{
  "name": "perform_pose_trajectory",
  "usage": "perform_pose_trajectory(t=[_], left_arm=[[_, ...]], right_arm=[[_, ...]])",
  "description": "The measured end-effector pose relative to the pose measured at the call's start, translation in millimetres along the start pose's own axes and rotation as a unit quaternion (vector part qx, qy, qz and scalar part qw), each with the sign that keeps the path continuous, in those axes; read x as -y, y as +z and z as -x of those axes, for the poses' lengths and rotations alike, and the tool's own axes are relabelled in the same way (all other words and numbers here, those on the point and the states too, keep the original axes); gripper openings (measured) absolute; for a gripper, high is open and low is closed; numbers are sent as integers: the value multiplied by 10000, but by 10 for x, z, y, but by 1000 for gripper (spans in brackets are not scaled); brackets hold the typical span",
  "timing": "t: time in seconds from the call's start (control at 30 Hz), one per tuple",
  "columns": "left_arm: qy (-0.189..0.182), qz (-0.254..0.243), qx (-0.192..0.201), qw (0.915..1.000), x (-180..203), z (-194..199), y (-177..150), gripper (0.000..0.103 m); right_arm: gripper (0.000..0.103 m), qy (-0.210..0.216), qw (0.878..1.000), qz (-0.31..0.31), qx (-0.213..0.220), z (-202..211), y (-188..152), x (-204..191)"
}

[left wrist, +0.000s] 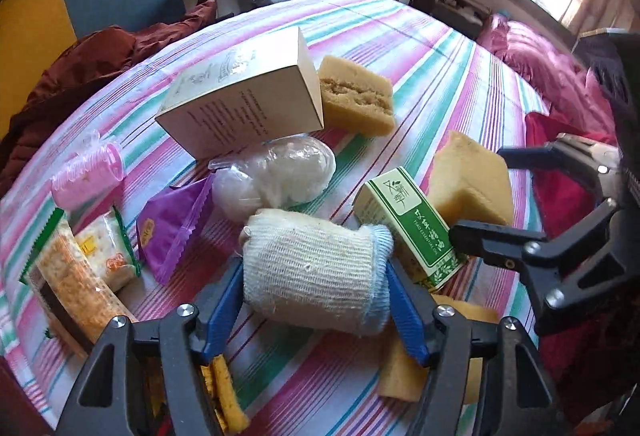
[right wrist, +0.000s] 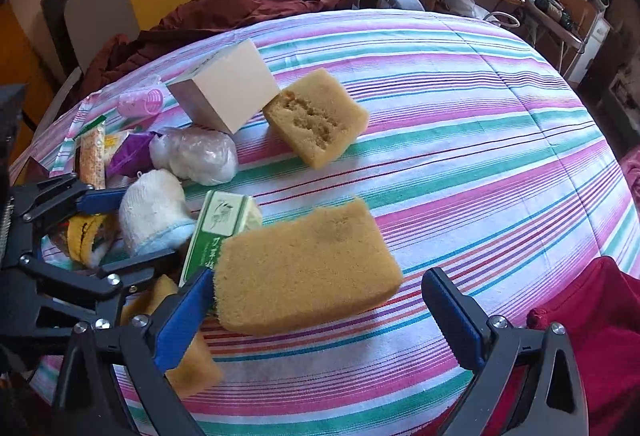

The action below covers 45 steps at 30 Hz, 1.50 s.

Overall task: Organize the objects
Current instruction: 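Grasp the white knit roll with the left tool while the right tool grasps the large tan sponge, then carry the knit roll and sponge over the gold tray and lower them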

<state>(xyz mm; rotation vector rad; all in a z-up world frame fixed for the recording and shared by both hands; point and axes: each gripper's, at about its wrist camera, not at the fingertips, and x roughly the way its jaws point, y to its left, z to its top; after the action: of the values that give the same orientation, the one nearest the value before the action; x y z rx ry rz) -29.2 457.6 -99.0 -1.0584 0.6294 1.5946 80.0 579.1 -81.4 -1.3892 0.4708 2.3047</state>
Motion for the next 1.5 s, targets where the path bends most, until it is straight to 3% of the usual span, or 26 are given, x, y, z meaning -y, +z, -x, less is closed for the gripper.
perform_pose_trajectory(t=[0.03, 0.13, 0.47, 0.6, 0.77, 0.9, 1.0, 1.2, 1.33, 1.5], left_arm=[[-30, 69, 30, 10000, -16, 12, -9, 65], [-95, 300, 250, 9992, -43, 151, -71, 65], [-234, 998, 1089, 9888, -70, 977, -411, 65], [-77, 1282, 1323, 9829, -147, 1335, -677, 65], [466, 1710, 1618, 9708, -382, 1811, -1188, 65], [1006, 2227, 1706, 9545, -729, 2125, -1656, 65], [1407, 2713, 1698, 9369, -1044, 2318, -2039, 65], [2078, 3467, 1589, 9008, -1654, 2562, -2664, 65], [2421, 3693, 1541, 8839, -1952, 2629, -2853, 66], [2733, 4011, 1621, 8592, -2250, 2734, -2993, 72]], right_arm=[[83, 45, 10000, 17, 11, 2, -5, -4], [75, 77, 9999, -7, 122, 47, 6, 13], [74, 250, 9969, -363, 658, 309, 64, 170], [75, 343, 9944, -233, 970, 456, 61, 107], [75, 519, 9923, 11, 1123, 593, 43, -101], [75, 748, 9901, 374, 1130, 728, 32, -429], [76, 1095, 9851, 686, 1136, 839, 5, -822], [77, 1889, 9636, 1580, 1040, 1012, -157, -1886], [77, 2348, 9436, 2174, 850, 1038, -356, -2640], [79, 2561, 9276, 2671, 519, 887, -557, -3309]])
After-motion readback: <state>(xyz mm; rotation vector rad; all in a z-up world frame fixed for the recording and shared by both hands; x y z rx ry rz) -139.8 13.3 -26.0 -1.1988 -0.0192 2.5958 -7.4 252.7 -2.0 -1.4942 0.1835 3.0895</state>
